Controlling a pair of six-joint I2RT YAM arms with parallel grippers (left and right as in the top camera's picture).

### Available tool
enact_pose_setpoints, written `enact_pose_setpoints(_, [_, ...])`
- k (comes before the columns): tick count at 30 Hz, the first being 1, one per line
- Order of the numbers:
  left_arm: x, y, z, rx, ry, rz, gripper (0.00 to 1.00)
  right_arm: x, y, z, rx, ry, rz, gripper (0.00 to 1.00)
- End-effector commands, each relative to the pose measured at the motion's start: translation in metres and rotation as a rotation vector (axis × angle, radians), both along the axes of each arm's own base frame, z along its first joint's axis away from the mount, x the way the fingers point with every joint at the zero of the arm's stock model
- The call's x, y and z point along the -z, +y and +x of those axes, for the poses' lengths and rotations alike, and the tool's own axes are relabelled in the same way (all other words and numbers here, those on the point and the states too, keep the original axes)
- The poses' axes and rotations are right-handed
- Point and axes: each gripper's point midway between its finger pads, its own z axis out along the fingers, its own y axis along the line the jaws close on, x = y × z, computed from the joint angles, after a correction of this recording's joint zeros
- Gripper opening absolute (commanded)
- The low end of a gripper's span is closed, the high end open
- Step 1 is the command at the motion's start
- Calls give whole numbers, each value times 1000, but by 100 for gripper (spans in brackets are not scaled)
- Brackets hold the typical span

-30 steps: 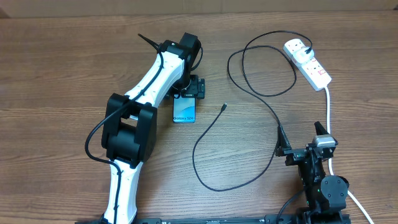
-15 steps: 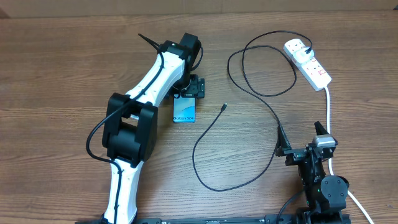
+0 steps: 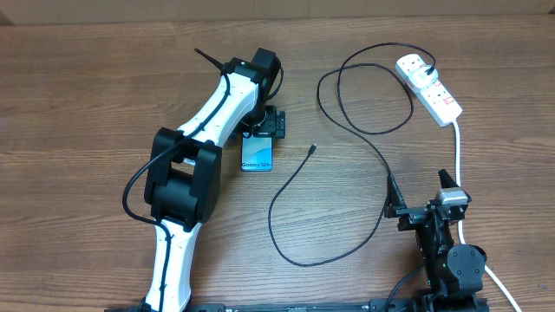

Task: Plug charger to phone and switch on socket
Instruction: 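Close the left gripper fingers around the phone's top end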

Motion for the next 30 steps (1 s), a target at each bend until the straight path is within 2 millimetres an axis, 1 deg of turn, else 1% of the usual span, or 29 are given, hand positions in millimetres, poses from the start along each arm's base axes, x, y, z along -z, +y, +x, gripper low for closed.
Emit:
enact_pose_setpoints(1, [10, 2, 0, 21, 13, 20, 100, 1, -1, 0, 5, -8, -4, 100])
enact_pose_setpoints(30, [10, 2, 2, 19, 3, 16, 100, 1, -1, 0, 6, -8, -4, 100])
